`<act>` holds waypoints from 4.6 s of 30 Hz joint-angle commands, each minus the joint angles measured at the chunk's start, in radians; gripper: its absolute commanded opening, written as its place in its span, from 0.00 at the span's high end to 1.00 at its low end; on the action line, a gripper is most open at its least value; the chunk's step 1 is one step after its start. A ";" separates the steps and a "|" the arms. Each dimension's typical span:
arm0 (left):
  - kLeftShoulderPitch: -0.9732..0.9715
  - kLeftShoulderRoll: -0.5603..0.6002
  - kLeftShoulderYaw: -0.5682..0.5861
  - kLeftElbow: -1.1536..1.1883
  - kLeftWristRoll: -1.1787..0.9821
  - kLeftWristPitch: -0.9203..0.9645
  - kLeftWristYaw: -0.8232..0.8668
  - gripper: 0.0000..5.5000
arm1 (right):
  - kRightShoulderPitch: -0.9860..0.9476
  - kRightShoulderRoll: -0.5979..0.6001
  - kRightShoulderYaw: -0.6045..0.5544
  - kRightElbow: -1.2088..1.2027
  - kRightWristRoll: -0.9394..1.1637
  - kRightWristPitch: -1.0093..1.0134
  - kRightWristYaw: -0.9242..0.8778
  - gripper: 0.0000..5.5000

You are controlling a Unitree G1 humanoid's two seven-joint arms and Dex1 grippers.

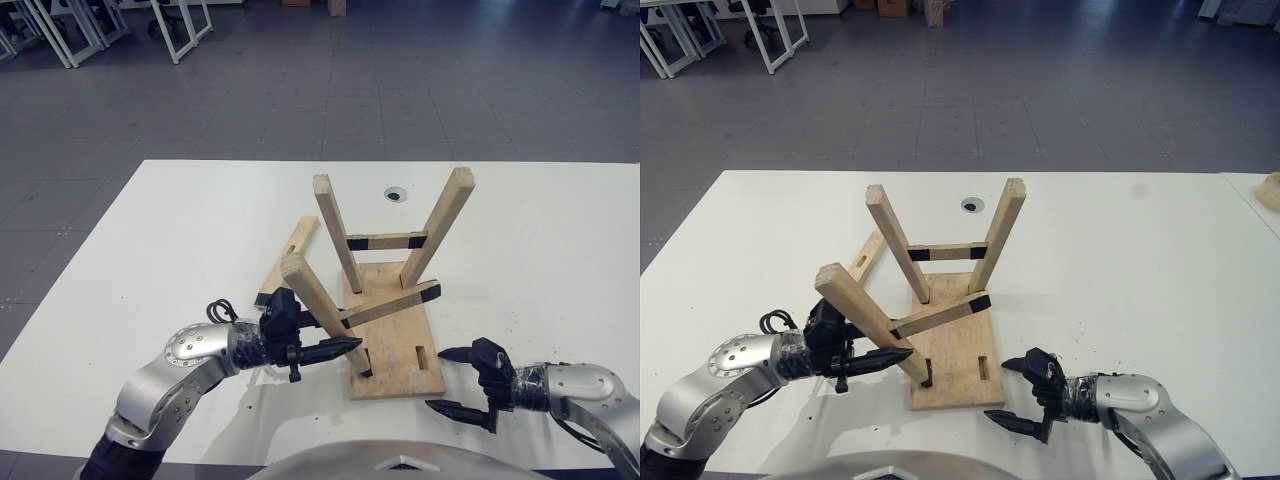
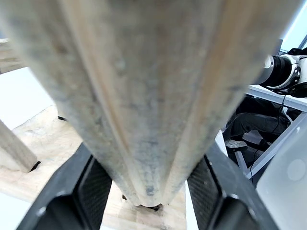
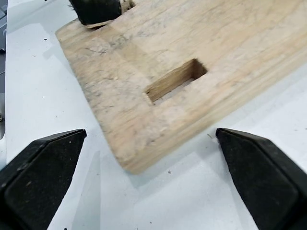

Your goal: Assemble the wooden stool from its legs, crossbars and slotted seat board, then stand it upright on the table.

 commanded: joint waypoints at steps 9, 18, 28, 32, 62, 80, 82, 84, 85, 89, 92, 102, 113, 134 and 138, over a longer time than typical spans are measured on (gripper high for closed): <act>-0.152 -0.016 0.005 0.055 0.030 -0.002 -0.029 0.63 | -0.017 0.002 0.022 0.012 -0.013 0.011 -0.003 0.09; -0.194 0.018 0.012 0.112 0.028 0.005 -0.110 0.63 | -0.023 0.001 0.027 0.021 -0.022 0.000 0.000 0.09; -0.157 -0.004 -0.027 0.101 0.051 -0.005 -0.102 0.63 | -0.031 0.006 0.032 0.022 -0.025 0.002 -0.007 0.09; -0.140 -0.005 -0.029 0.105 0.062 -0.014 -0.103 0.63 | -0.030 0.004 0.033 0.021 -0.024 0.001 -0.005 0.09; -0.032 0.091 -0.219 0.249 0.480 -0.187 0.008 0.63 | -0.021 0.006 0.023 -0.014 -0.024 0.017 -0.029 0.09; -0.173 0.171 -0.323 0.541 0.649 -0.433 -0.041 0.63 | -0.088 0.061 -0.007 0.027 -0.043 0.031 -0.142 0.09; -0.197 0.166 -0.324 0.564 0.653 -0.440 -0.022 0.63 | -0.103 0.078 -0.014 0.038 -0.055 0.032 -0.177 0.09; -0.218 0.165 -0.323 0.578 0.646 -0.437 -0.012 0.63 | -0.115 0.096 -0.015 0.044 -0.065 0.030 -0.208 0.09; -0.230 0.164 -0.323 0.586 0.645 -0.437 -0.006 0.63 | -0.119 0.103 -0.012 0.046 -0.068 0.028 -0.220 0.09; -0.266 0.166 -0.331 0.613 0.653 -0.448 0.007 0.63 | -0.128 0.112 -0.012 0.057 -0.078 0.022 -0.244 0.09; -0.287 0.164 -0.336 0.630 0.641 -0.455 0.010 0.63 | -0.138 0.107 -0.019 0.072 -0.084 0.017 -0.252 0.09; -0.341 0.088 -0.263 0.642 0.484 -0.563 -0.061 0.47 | -0.140 0.118 0.000 0.063 -0.096 0.019 -0.264 0.09; -0.301 0.115 -0.146 0.575 0.487 -0.450 -0.097 0.15 | -0.124 0.126 -0.005 0.058 -0.104 0.021 -0.268 0.09; -0.079 -0.277 0.054 0.384 0.569 0.225 0.660 0.20 | -0.102 0.215 0.009 0.035 -0.124 0.047 -0.343 0.09; -0.058 -0.346 0.100 0.353 0.484 0.292 0.655 0.33 | -0.101 0.223 0.014 0.031 -0.125 0.050 -0.349 0.09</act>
